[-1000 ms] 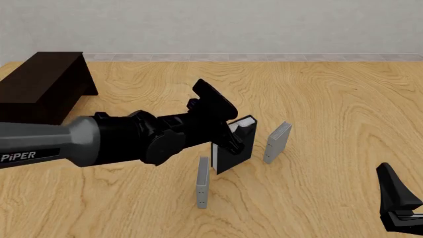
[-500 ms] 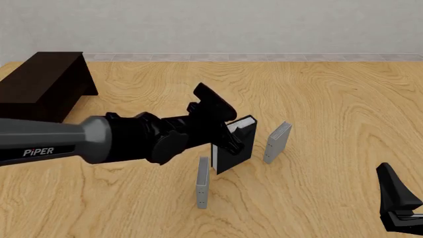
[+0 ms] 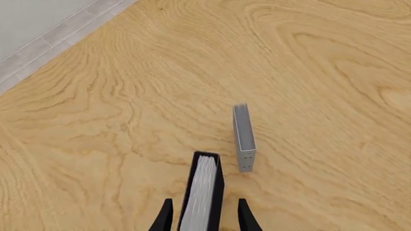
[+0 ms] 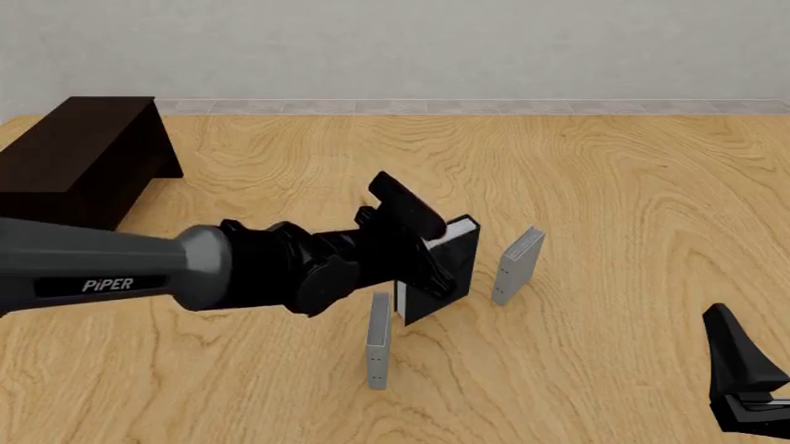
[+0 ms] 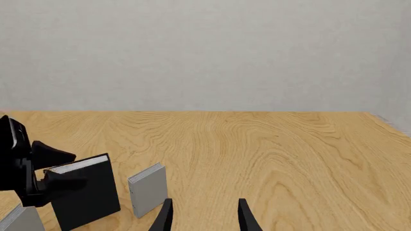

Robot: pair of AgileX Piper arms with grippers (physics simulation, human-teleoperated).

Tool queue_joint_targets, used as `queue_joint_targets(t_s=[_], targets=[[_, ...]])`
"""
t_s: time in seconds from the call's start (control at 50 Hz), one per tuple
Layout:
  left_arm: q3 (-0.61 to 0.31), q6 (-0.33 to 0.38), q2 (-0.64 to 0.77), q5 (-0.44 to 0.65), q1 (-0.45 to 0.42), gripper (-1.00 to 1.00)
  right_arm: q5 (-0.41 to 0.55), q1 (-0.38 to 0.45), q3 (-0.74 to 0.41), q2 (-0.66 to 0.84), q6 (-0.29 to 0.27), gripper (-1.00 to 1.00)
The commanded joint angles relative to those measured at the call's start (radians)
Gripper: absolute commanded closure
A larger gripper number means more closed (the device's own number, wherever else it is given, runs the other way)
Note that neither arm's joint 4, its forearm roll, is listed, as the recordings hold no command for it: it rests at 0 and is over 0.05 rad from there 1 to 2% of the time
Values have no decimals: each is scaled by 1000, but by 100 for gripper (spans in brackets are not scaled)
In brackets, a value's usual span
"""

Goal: Pick up the book in the middle and place it on the cabinet shelf.

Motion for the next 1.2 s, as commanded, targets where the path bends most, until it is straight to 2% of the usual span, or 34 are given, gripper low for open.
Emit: queue_joint_targets(t_s=[0.02,0.36,0.38,0.6,0.9,1.0,1.06,1.08,1.2], targets=[[-3,-11,23,0,-3,-100,0,0,0,0,0,-100],[-11,-21,55,-7,8,-100,0,0,0,0,0,-100],[-12,-23,55,-6,8,100,0,0,0,0,0,-100],[-18,-29,52,4,9,100,0,0,0,0,0,-100],[-17,-10,-21,-9,29,100,0,0,0,0,0,-100],[15,-10,-97,-68,40,100,0,0,0,0,0,-100],[5,-21,-94,-52,39,100,0,0,0,0,0,-100],[20,-29,-119,-85,45,100,0,0,0,0,0,-100],[23,-25,-139,-103,54,100,0,0,0,0,0,-100]])
